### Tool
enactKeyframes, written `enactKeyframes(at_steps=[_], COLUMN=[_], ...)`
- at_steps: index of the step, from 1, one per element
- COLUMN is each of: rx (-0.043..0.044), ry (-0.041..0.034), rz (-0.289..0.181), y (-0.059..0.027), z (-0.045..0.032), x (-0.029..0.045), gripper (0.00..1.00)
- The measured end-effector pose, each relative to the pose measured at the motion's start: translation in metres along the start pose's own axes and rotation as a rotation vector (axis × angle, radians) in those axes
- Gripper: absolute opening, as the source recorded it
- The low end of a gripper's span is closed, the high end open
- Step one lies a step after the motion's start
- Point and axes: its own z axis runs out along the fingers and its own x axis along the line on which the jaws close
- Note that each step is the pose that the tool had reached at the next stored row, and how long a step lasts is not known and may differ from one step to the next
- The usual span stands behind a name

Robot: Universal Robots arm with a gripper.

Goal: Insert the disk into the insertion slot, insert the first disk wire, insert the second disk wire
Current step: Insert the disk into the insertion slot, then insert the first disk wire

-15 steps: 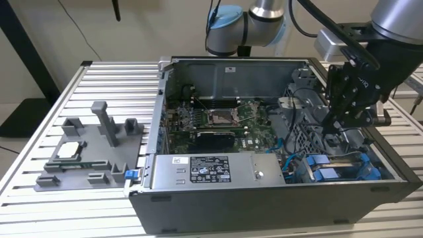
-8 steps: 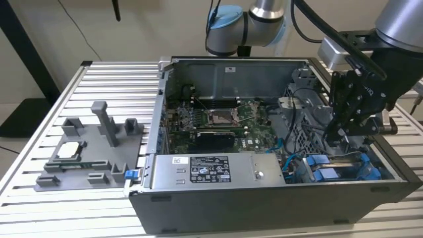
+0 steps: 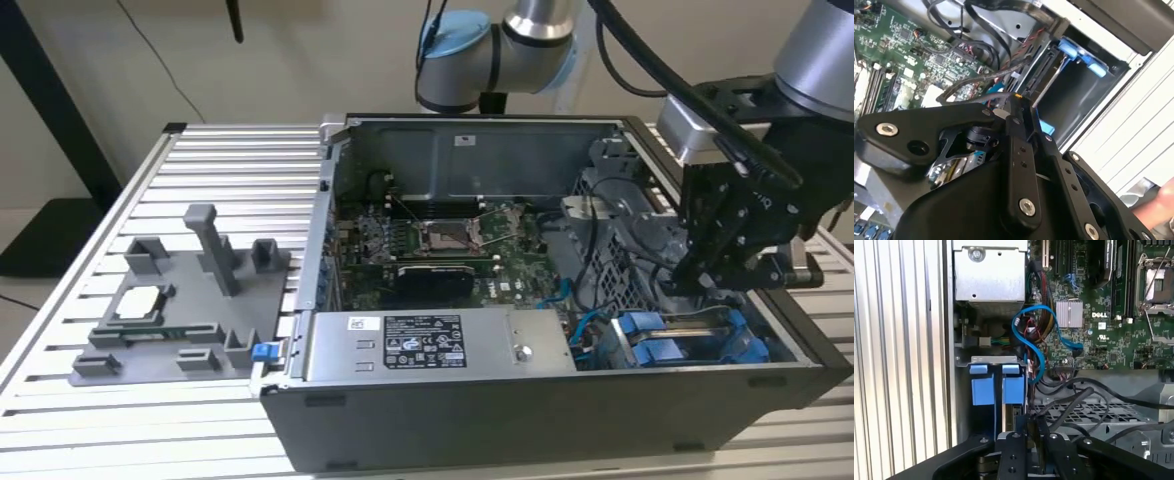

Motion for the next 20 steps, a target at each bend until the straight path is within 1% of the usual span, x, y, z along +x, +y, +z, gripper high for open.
enactKeyframes(at_steps=[4,9,11,14,18,20], rx=[0.0058,0.0089,0.0121,0.0122,0.0182,0.0190], ry=[-0.0004,-0.0004,-0.0003,-0.0006,-0.0009,-0.0009], rz=[-0.002,-0.002,-0.003,-0.003,-0.003,-0.004], y=[-0.0076,-0.0193,-0.0200,-0.0201,-0.0200,-0.0204], z=[0.0039,0.0117,0.0126,0.0137,0.0208,0.0235], x=[0.0009,0.0035,0.0036,0.0037,0.0047,0.0052], gripper=[0.00,0.00,0.00,0.00,0.00,0.00])
